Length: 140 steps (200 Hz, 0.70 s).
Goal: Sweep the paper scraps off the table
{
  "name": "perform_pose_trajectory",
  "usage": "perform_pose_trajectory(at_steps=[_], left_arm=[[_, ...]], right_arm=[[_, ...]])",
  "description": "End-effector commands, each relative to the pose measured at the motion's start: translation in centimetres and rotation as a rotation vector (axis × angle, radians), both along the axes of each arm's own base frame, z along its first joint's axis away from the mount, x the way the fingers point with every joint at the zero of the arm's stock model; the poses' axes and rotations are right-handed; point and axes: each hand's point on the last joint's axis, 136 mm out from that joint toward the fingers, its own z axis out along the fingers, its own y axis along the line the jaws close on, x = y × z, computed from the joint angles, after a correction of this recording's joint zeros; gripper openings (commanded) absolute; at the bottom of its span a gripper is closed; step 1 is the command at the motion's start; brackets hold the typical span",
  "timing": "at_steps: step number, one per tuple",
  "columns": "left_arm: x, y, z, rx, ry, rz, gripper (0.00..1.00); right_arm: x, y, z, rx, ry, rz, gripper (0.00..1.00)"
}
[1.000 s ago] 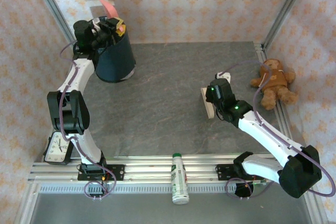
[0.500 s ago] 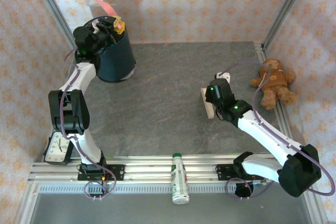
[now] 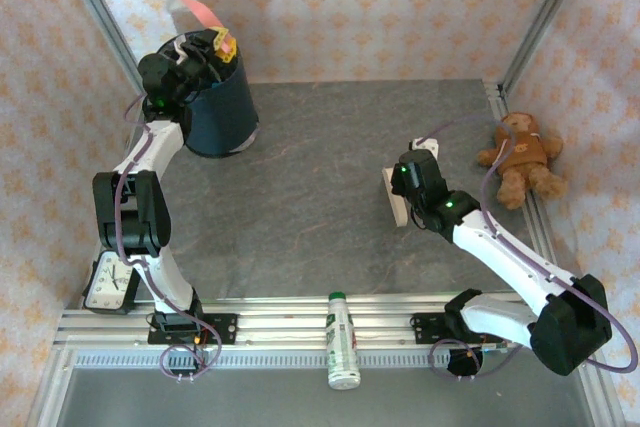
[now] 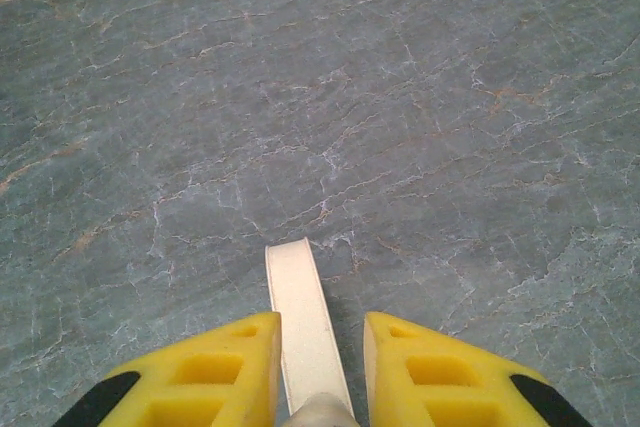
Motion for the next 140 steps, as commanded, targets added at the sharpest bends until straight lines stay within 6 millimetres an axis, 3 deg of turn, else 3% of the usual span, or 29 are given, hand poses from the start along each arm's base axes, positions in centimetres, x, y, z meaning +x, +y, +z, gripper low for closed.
perform_pose_trajectory(at_steps=[1, 43, 140], left_arm=[[-2.4, -0.2, 2.9, 0.163, -0.075, 0.019, 0.0], [-3.5, -0.3, 1.9, 0.349, -0.042, 0.04, 0.0], [-8.5, -0.9, -3.6, 1.009, 0.098, -0.011, 0.0]], right_arm=[[0.4, -0.1, 1.3, 0.033, -0.038, -0.025, 0.0], [0.4, -0.2, 1.4, 0.039, -0.045, -0.027, 0.0], [0.4, -0.1, 1.5, 0.069, -0.061, -0.037, 0.0]])
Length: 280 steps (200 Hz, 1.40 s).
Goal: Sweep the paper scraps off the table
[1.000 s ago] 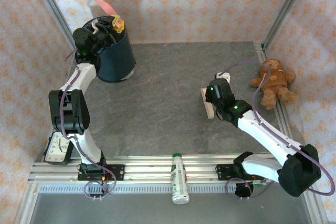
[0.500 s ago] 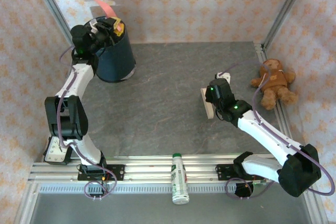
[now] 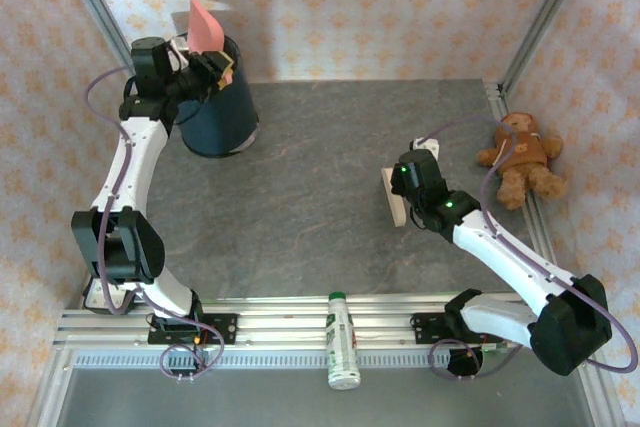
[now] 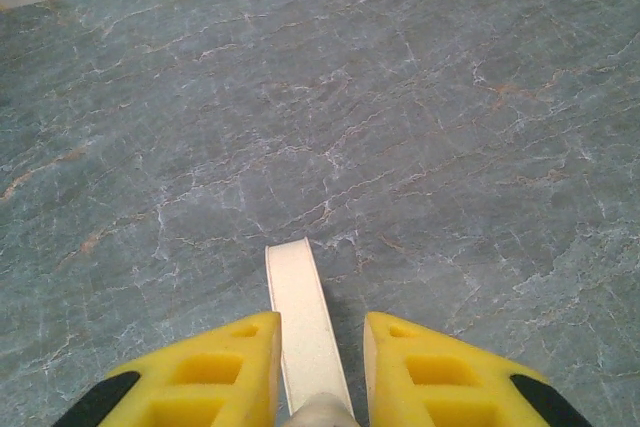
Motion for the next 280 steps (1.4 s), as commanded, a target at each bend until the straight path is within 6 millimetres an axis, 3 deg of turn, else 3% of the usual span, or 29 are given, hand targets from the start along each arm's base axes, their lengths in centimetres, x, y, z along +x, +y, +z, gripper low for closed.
perform_pose_trajectory(at_steps=[1, 83, 154, 225, 278, 280], left_arm=[[-3.1, -0.2, -0.1, 0.285, 0.003, -0.043, 0.0], [-6.5, -1.3, -3.6, 0.851, 0.091, -0.149, 0.0], [-7.8, -5.0, -7.9, 1.192, 0.163, -0.366, 0.0], [-8.2, -9.3, -13.3, 1.323, 0.223, -0.605, 0.0], [-10.1, -13.1, -17.8, 1.351, 0.249, -0.837, 0.0], [-10.1, -13.3, -18.8, 1.352, 0.268, -0.857, 0.0]], right_arm=[[0.4, -0.2, 1.5, 0.048, -0.062, -0.028, 0.0], [0.2, -0.7, 1.7, 0.055, -0.061, -0.047, 0.0], [0.1, -1.8, 1.5, 0.077, -0.05, -0.063, 0.0], [-0.3, -3.2, 1.3, 0.071, -0.047, -0.098, 0.0], [-0.8, -4.1, 1.5, 0.045, -0.056, -0.118, 0.0], [-0.8, -4.1, 1.5, 0.043, -0.057, -0.119, 0.0]])
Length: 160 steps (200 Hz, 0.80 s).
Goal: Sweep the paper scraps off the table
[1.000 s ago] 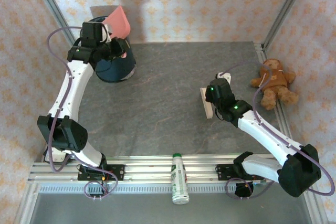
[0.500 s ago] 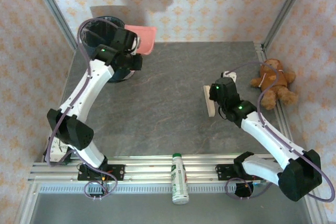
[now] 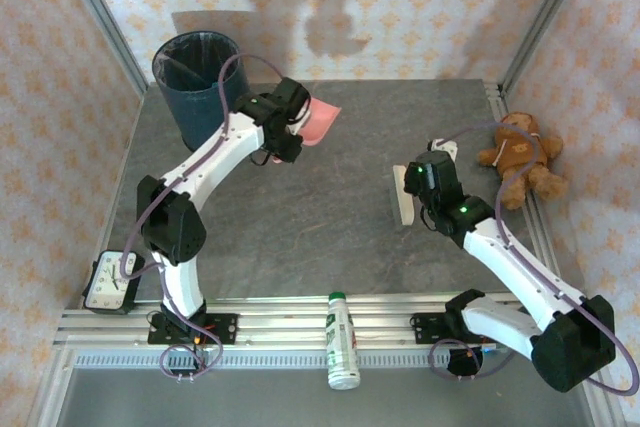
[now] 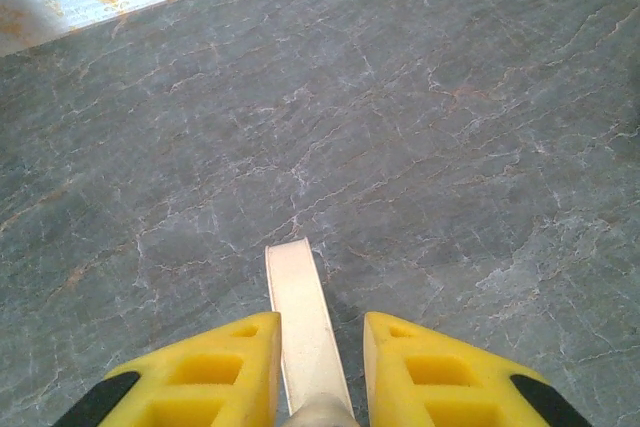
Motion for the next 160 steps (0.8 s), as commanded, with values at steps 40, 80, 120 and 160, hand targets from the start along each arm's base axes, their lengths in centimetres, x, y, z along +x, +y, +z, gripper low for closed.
perform_pose_trajectory(at_steps=[40, 80, 120, 160], left_arm=[[-2.4, -3.7, -5.9, 0.049, 0.191, -0.162, 0.01], [-3.3, -5.9, -8.4, 0.005, 0.258, -0.208, 0.02], [-4.0, -6.8, -10.5, -0.006, 0.317, -0.229, 0.03], [-4.2, -7.3, -12.0, -0.013, 0.351, -0.24, 0.03]], right_arm=[[-0.5, -1.4, 0.7, -0.027, -0.028, -0.045, 0.0], [-0.5, -1.5, 0.5, -0.035, -0.024, -0.049, 0.0], [-0.6, -1.6, 0.5, -0.039, -0.023, -0.051, 0.0], [-0.5, -1.6, 0.4, -0.038, -0.022, -0.054, 0.0]])
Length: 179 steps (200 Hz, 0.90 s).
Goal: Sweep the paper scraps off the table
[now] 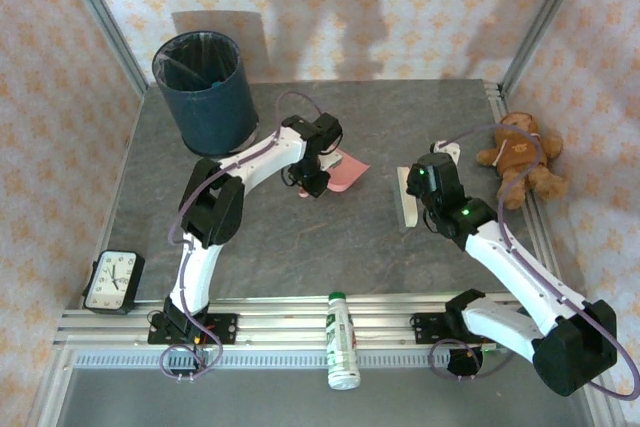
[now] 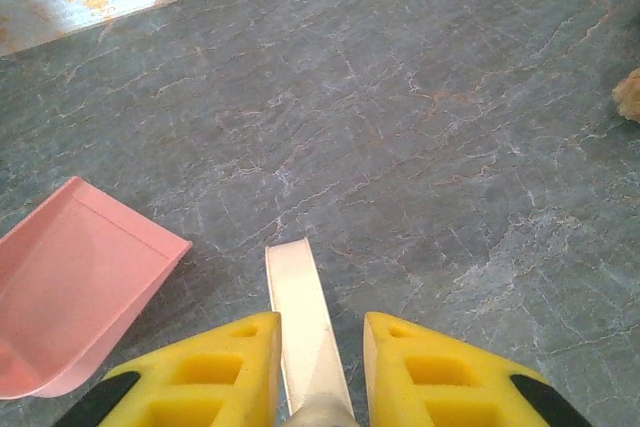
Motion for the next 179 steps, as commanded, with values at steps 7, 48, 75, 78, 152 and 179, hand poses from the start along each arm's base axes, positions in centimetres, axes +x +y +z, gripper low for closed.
perform_pose_trajectory(at_steps=[7, 48, 75, 78, 152, 179], left_arm=[[-0.4, -0.8, -1.1, -0.012, 0.031, -0.034, 0.03], [-0.1, -0.8, -2.1, 0.004, 0.034, -0.034, 0.03], [0.2, -0.8, -2.7, 0.019, 0.035, -0.033, 0.07], [0.2, -0.8, -2.7, 0.019, 0.034, -0.033, 0.07], [0.1, -0.5, -3.0, 0.034, 0.034, -0.04, 0.23], [0.2, -0.3, -2.7, 0.037, 0.018, -0.044, 0.28]], right_arm=[[0.0, -0.9, 0.5, -0.017, -0.025, -0.034, 0.0], [0.0, -0.8, 0.4, -0.015, -0.023, -0.033, 0.0], [0.0, -0.9, 0.3, -0.018, -0.023, -0.035, 0.0], [0.0, -0.9, 0.4, -0.017, -0.024, -0.035, 0.0], [0.0, -0.9, 0.2, -0.022, -0.02, -0.037, 0.0], [0.1, -0.9, 0.2, -0.023, -0.019, -0.038, 0.0]])
